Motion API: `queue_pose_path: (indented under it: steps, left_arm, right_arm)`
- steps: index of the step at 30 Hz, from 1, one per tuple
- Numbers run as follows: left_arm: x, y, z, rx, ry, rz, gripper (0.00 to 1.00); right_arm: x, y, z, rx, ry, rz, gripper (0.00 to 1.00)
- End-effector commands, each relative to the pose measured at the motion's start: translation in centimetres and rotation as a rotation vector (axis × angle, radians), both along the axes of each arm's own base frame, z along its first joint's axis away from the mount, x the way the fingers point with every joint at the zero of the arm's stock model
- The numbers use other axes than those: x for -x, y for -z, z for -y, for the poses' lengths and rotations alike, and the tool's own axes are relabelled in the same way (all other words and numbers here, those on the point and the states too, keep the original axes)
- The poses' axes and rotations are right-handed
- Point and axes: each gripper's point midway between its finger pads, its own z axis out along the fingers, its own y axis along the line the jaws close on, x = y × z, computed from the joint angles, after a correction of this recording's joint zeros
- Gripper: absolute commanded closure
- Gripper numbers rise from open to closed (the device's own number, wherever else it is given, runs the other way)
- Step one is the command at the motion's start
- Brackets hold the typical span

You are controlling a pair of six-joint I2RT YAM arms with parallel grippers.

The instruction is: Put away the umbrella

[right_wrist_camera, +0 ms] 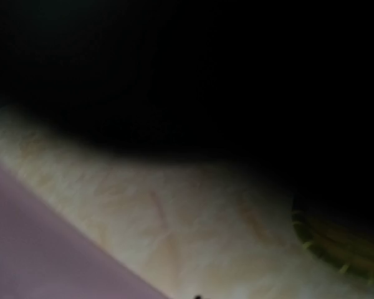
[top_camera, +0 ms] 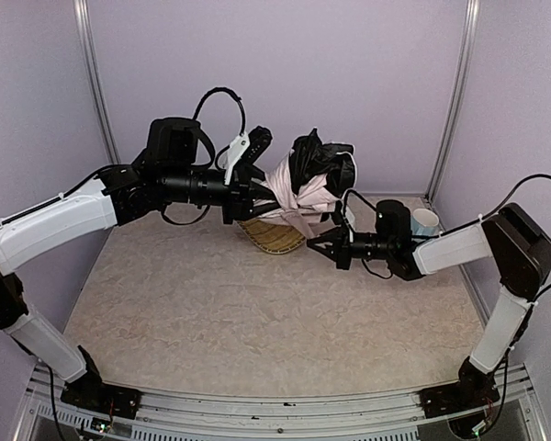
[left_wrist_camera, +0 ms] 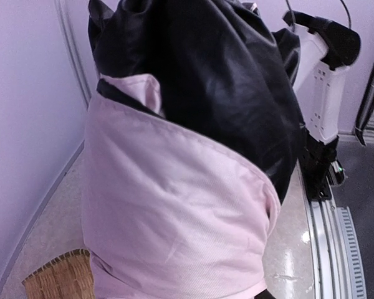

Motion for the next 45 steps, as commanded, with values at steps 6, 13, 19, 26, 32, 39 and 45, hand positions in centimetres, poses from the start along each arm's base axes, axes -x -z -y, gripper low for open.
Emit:
queue_pose_path:
  steps: [6, 13, 19, 26, 32, 39, 45]
  left_arm:
    - [10.8, 0.7, -0.1, -0.109, 0.448, 0.012, 1.0]
    - [11.9, 12.9, 1.2, -0.347, 0.544, -0.273, 1.0]
    - [10.0, 17.5, 1.8, -0.383, 0.516, -0.393, 1.0]
    - [4.8, 19.1, 2.0, -0.291, 0.378, -0.559, 1.0]
    - [3.0, 20.7, 2.4, -0.28, 0.329, -0.646, 1.0]
    - [1.4, 21.0, 1.5, -0.216, 0.282, -0.687, 1.0]
    - [0.6, 23.9, 0.6, -0.261, 0.201, -0.691, 1.0]
  right_arm:
    - [-9.8, -8.6, 2.4, 0.017, 0.096, 0.216, 1.0]
    - [-8.0, -21.9, 1.6, -0.125, 0.012, 0.48, 1.0]
    - [-1.3, -25.1, 0.3, -0.163, -0.075, 0.641, 1.0]
    - [6.0, -22.7, -1.0, -0.169, -0.15, 0.686, 1.0]
    - [10.5, -19.5, -2.6, -0.173, -0.239, 0.661, 1.0]
    - [13.3, -17.2, -3.7, -0.109, -0.28, 0.64, 1.0]
    - [11.9, -13.3, -2.1, -0.08, -0.182, 0.557, 1.0]
